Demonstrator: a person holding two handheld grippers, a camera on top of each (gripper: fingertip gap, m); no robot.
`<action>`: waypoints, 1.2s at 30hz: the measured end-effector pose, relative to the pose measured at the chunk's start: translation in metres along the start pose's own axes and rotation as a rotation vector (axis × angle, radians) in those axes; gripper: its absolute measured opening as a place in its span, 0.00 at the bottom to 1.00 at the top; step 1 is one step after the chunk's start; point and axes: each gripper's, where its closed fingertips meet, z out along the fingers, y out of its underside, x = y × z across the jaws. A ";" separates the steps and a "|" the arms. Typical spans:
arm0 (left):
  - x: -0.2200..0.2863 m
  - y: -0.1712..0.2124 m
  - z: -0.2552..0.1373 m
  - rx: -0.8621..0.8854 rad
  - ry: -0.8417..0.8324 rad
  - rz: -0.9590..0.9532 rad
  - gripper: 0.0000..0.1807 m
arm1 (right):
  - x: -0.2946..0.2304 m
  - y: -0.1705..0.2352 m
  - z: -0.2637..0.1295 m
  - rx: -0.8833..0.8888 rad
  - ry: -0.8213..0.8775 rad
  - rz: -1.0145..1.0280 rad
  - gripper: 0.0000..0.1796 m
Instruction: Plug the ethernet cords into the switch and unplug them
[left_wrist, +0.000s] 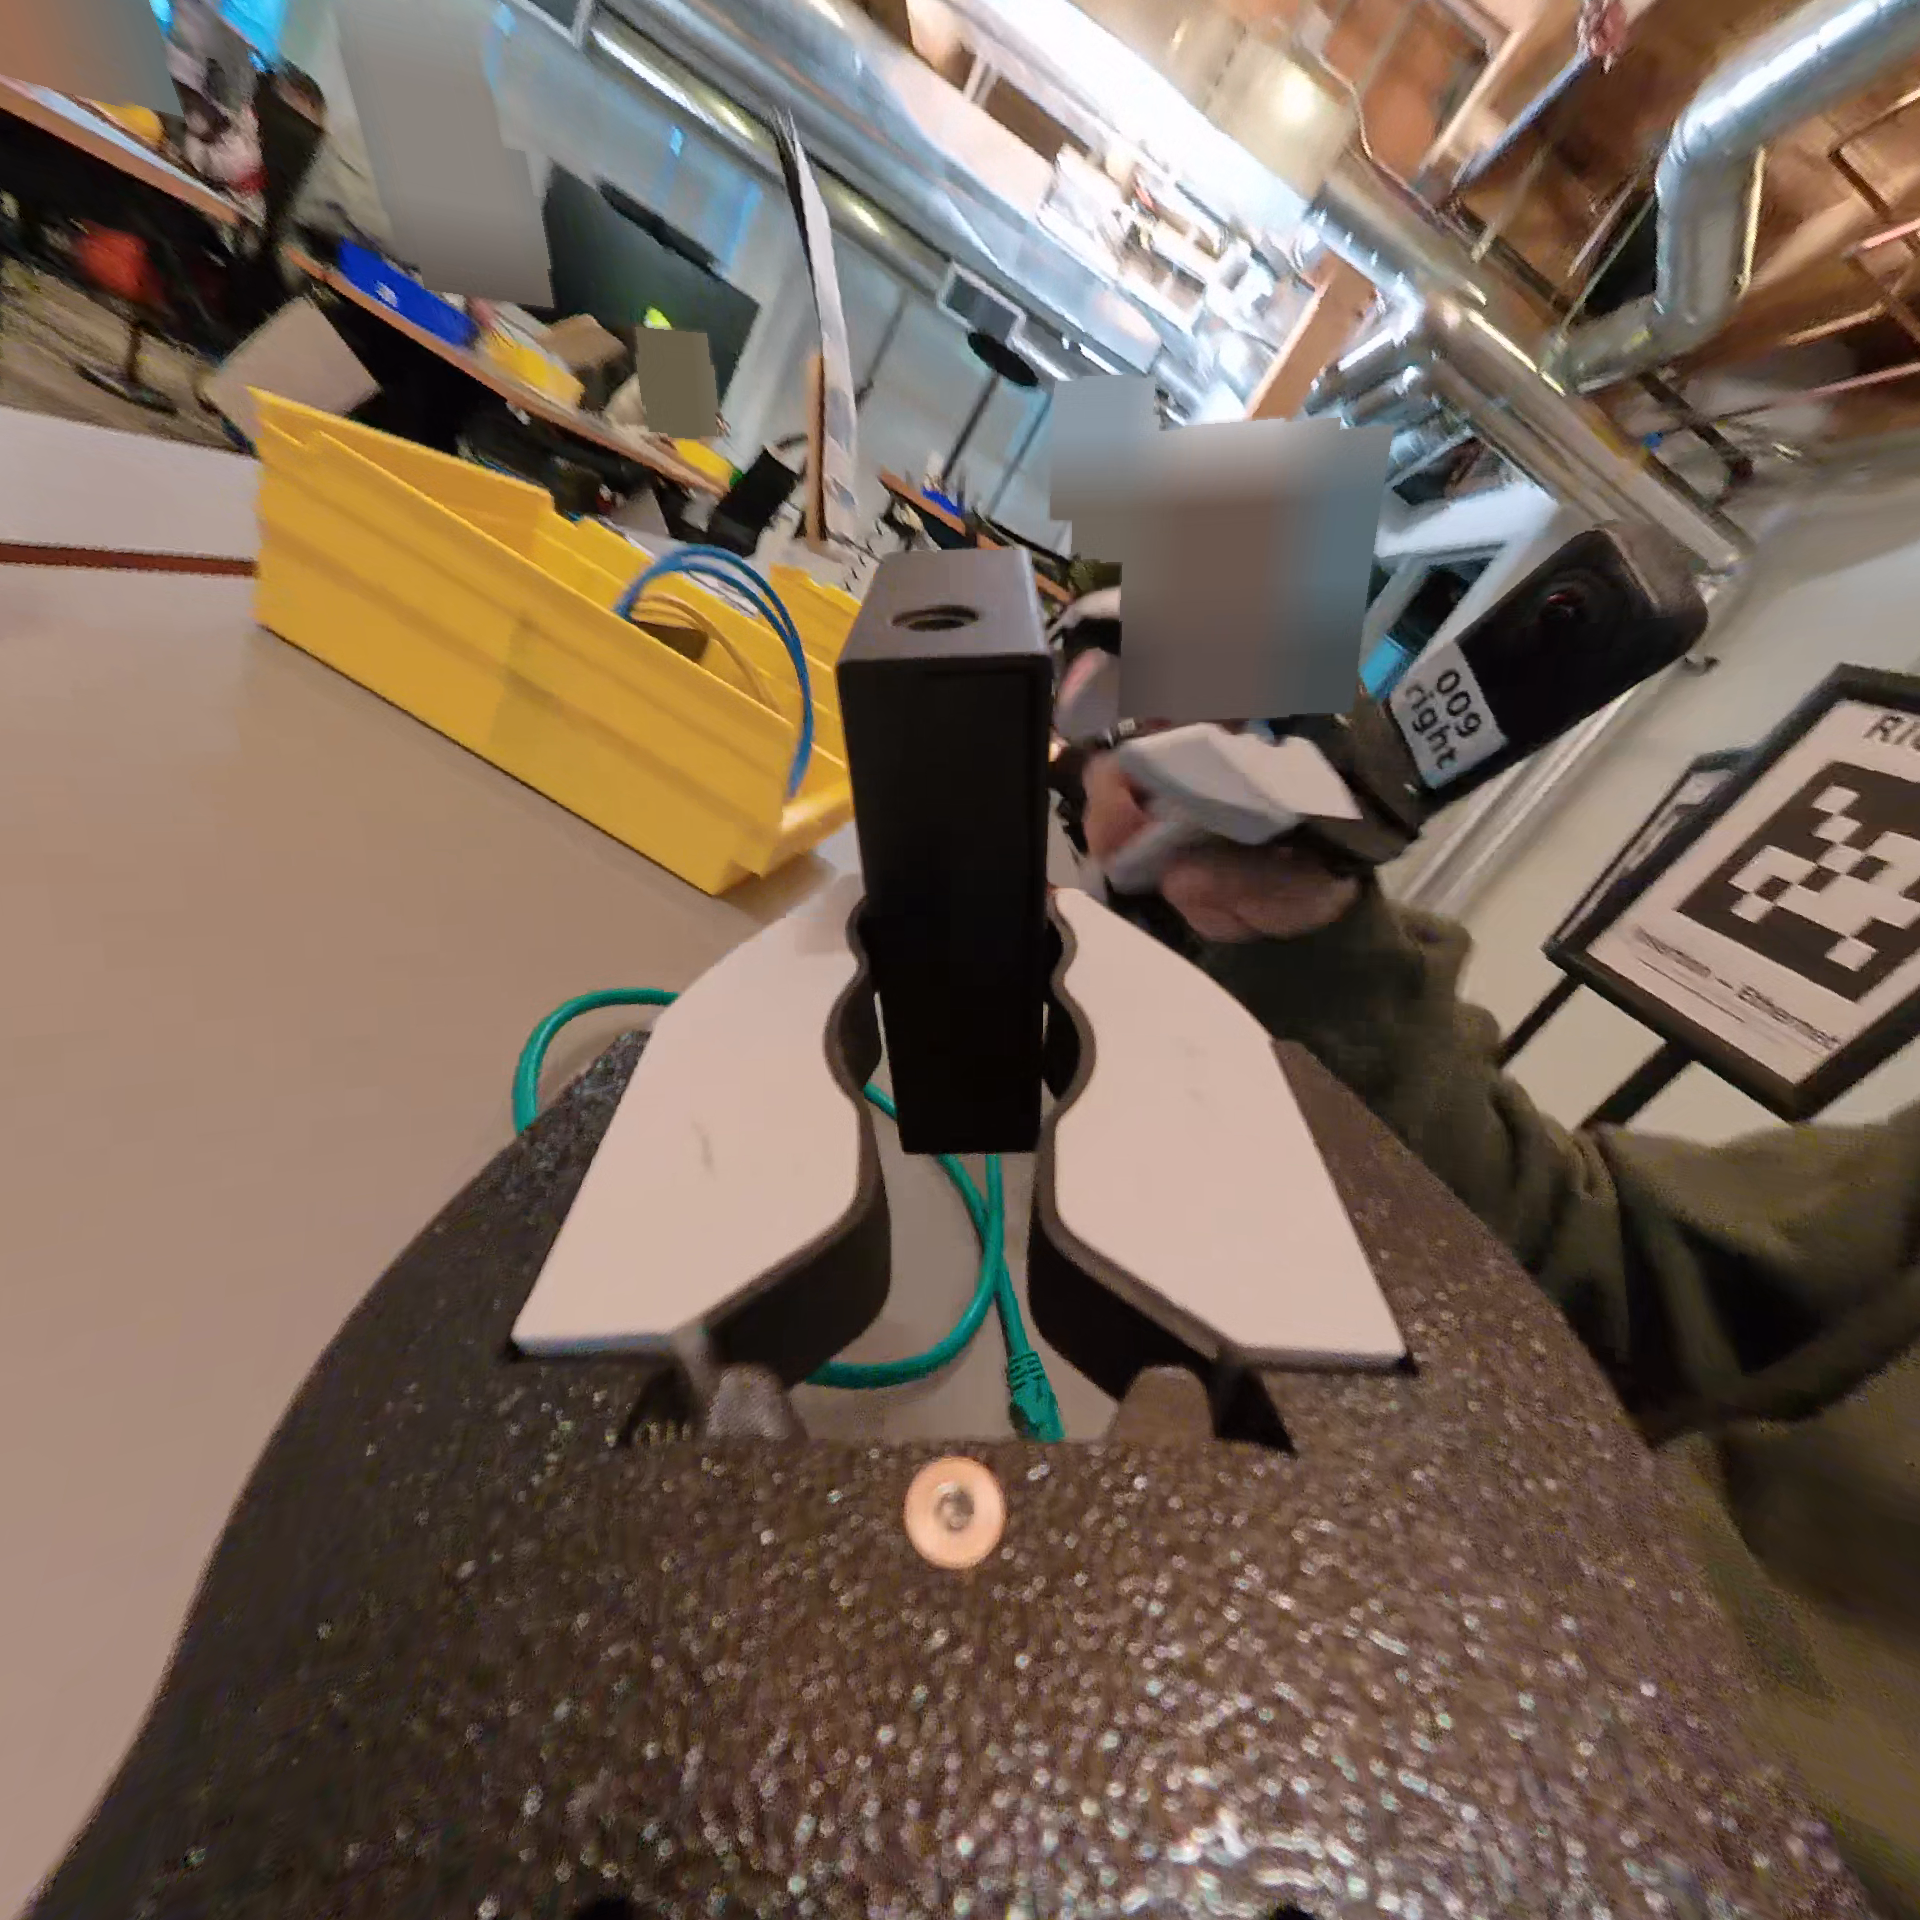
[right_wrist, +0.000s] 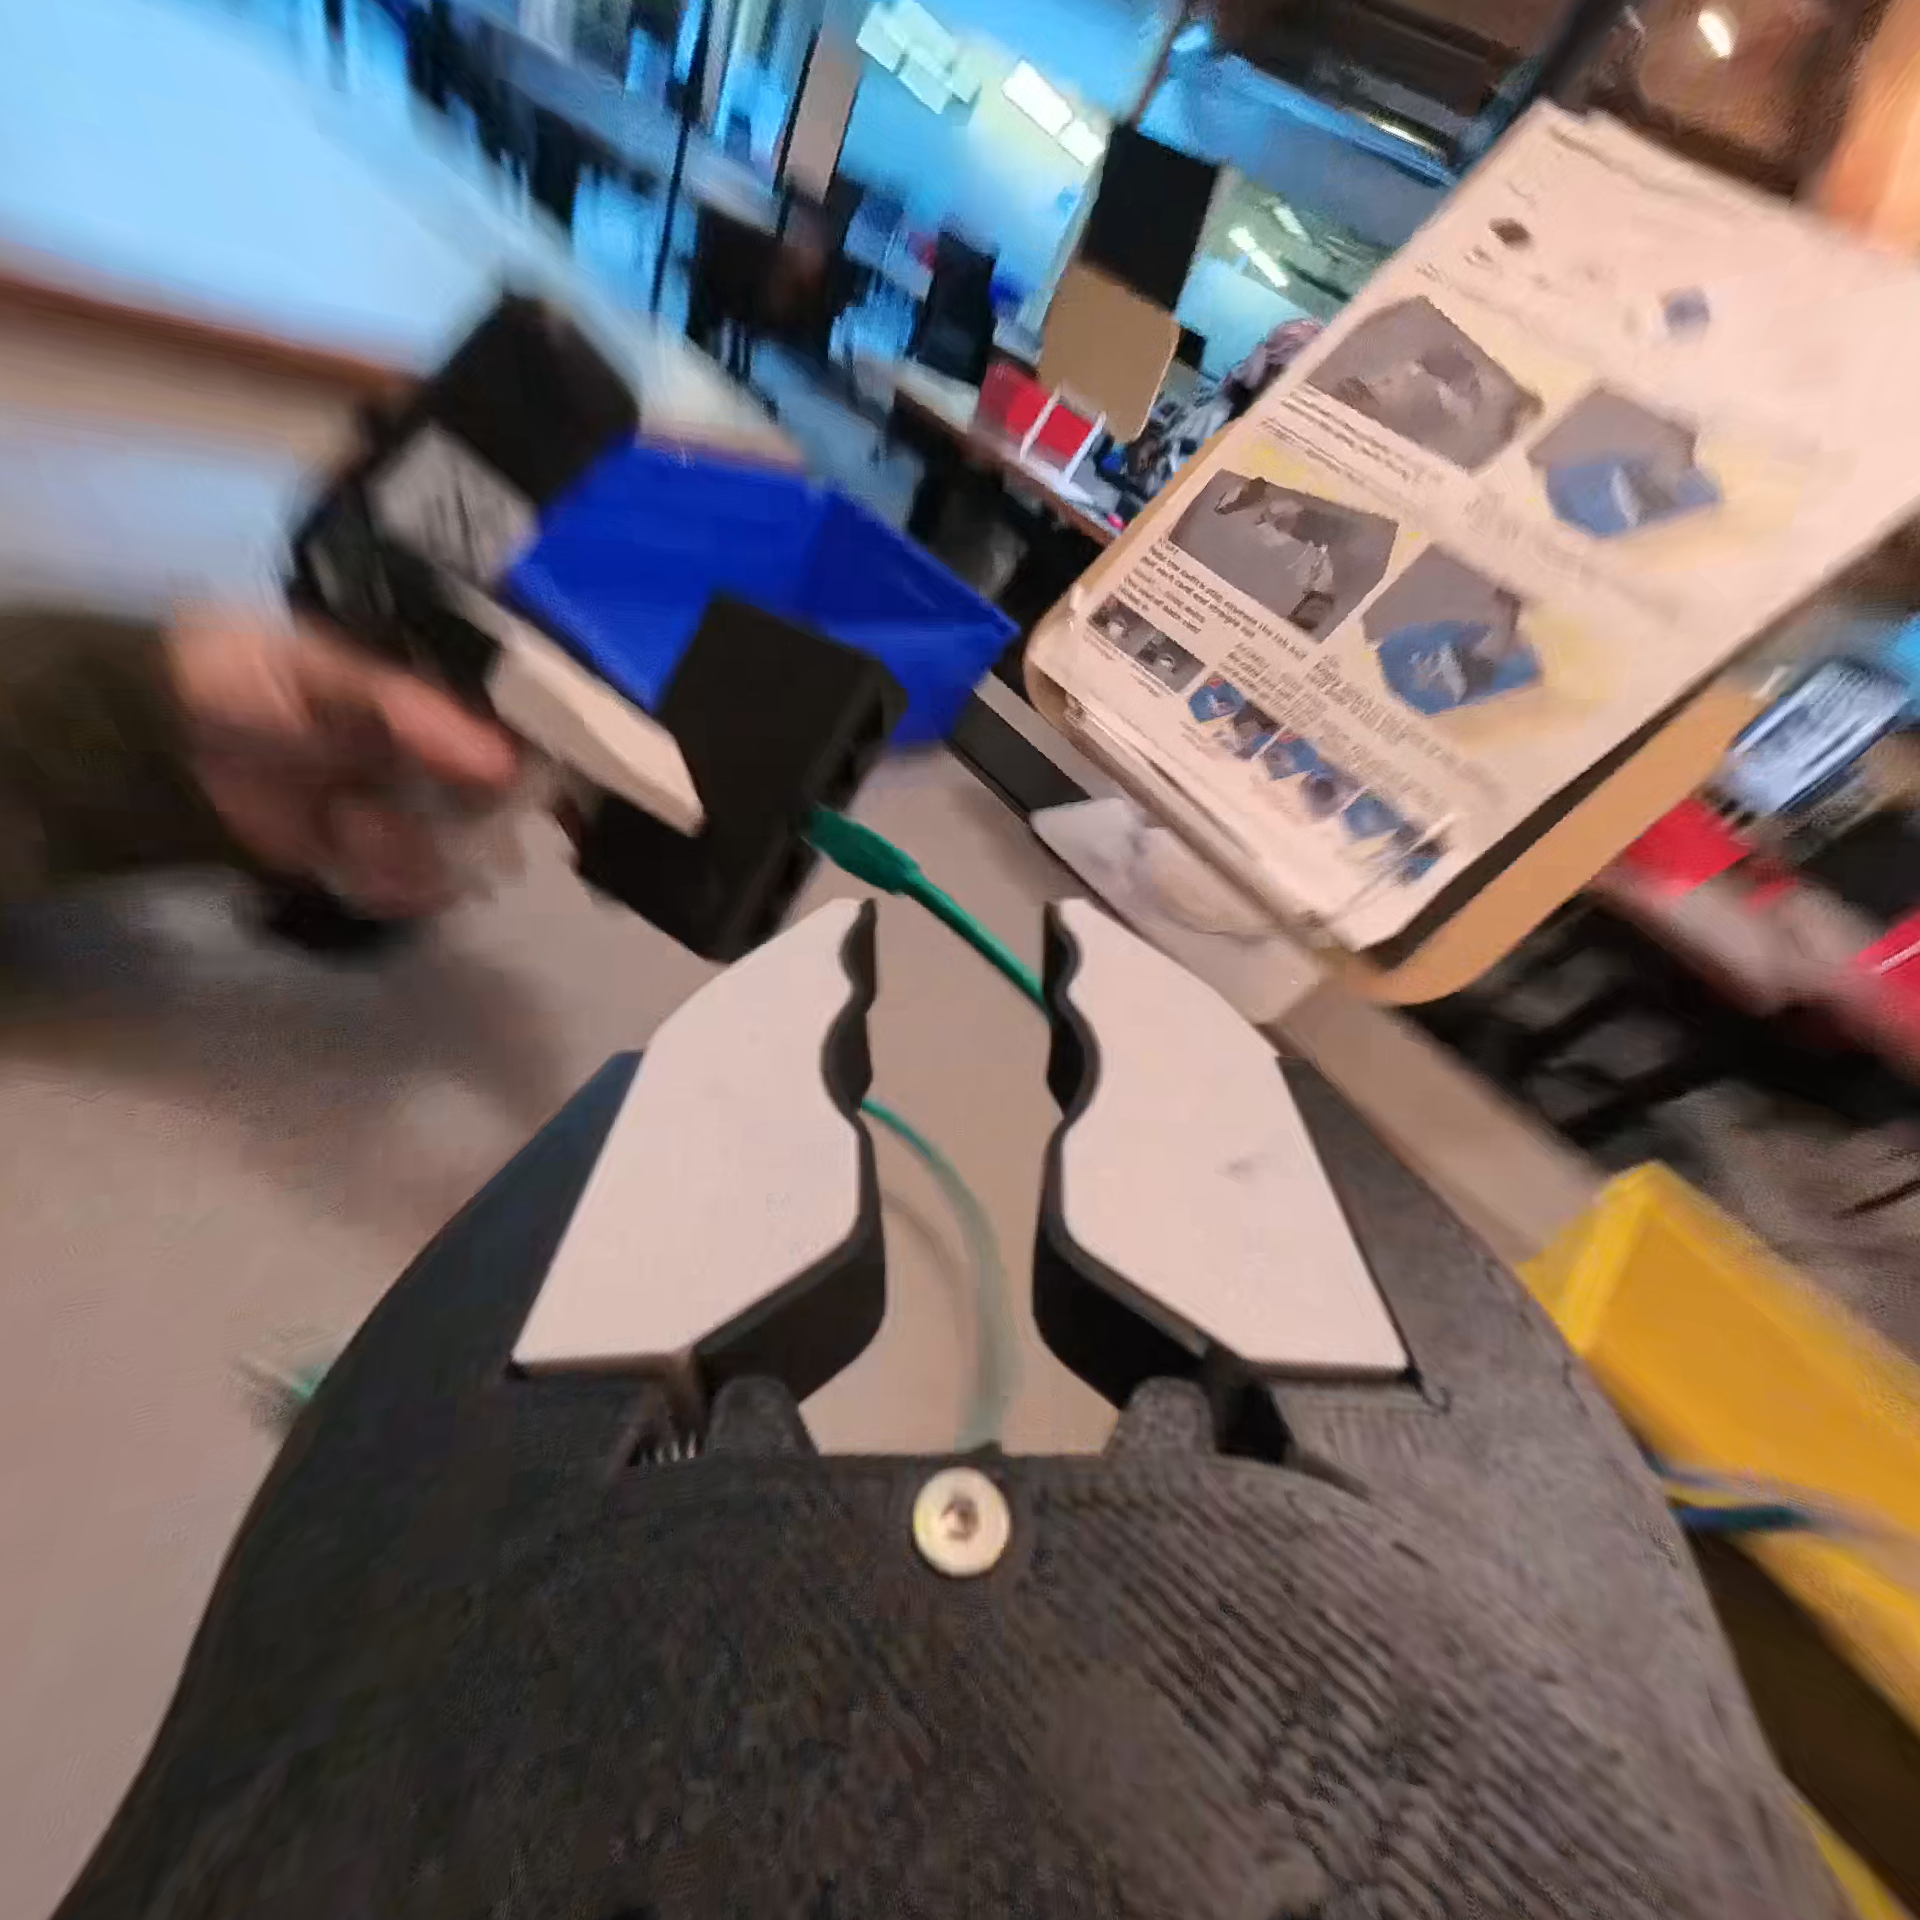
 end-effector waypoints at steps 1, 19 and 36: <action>0.001 -0.003 -0.002 0.028 0.006 0.012 0.15 | -0.006 -0.003 -0.001 0.059 0.002 0.202 0.10; 0.050 0.003 -0.010 0.036 0.181 0.303 0.15 | -0.062 -0.010 0.021 0.628 -0.312 0.816 0.13; 0.038 0.030 -0.016 -0.145 0.099 0.609 0.15 | -0.064 0.007 -0.012 -0.430 -0.398 -0.061 0.19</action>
